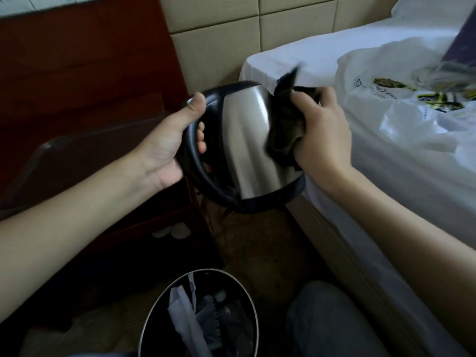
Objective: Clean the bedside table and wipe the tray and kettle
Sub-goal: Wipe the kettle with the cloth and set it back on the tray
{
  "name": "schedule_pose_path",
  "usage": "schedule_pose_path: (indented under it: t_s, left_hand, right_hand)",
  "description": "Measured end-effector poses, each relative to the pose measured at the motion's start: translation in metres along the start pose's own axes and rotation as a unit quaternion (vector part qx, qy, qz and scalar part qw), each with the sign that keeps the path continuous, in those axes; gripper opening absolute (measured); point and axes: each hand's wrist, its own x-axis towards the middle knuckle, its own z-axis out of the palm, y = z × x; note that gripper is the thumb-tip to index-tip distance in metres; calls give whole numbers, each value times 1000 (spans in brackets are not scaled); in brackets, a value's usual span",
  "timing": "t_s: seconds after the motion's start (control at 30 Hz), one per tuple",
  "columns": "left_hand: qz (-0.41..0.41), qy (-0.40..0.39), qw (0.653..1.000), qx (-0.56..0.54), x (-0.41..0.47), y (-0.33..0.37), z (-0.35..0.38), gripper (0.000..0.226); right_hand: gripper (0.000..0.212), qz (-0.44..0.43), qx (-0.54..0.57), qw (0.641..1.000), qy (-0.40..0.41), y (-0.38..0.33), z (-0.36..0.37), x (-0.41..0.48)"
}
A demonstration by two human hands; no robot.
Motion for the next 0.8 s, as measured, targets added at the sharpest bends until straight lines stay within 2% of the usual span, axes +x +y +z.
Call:
schedule_pose_path:
  t_s: [0.03, 0.1, 0.17, 0.23, 0.3, 0.4, 0.43, 0.5, 0.57, 0.63, 0.67, 0.73, 0.8]
  left_hand:
    - [-8, 2, 1000, 2, 0, -1, 0, 41]
    - [-13, -6, 1000, -5, 0, -1, -5, 41]
    - [-15, -15, 1000, -11, 0, 0, -11, 40]
    - [-23, -17, 1000, -13, -2, -3, -15, 40]
    - [-33, -12, 999, -20, -4, -8, -17, 40]
    - [-38, -8, 999, -34, -9, -12, -20, 41]
    - [-36, -9, 999, -33, -10, -12, -22, 41]
    - [-22, -9, 1000, -18, -10, -11, -27, 42]
    - [5, -9, 1000, -7, -9, -10, -29, 41]
    - [29, 1, 999, -14, -8, -8, -24, 33]
    - [32, 2, 999, -15, -8, -7, -19, 28]
    - [11, -22, 1000, -5, -7, -9, -12, 28]
    - [-2, -42, 999, -4, -7, -11, -11, 32]
  right_hand:
    - [52, -27, -24, 999, -10, 2, 0, 1]
    - [53, -56, 28, 997, -39, 7, 0, -6]
    - [61, -39, 127, 987, -89, 7, 0, -18]
    - [77, 2, 198, 975, -101, 4, 2, -27]
    - [87, -18, 185, 981, -63, -3, 3, -29]
    - [93, -122, 133, 982, -62, -4, 5, -23]
    - [88, -152, 118, 979, -69, -2, 6, -21]
    - [67, -195, 87, 975, -60, 3, 8, -24]
    - [42, -254, 67, 965, -10, 5, 10, -37]
    - [31, -367, 10, 929, 43, -4, 14, -50]
    - [33, -401, -10, 915, 49, -12, 15, -49]
    - [48, -379, 5, 924, 48, -29, 13, -31]
    - [59, -240, 96, 965, 39, -35, 8, -4]
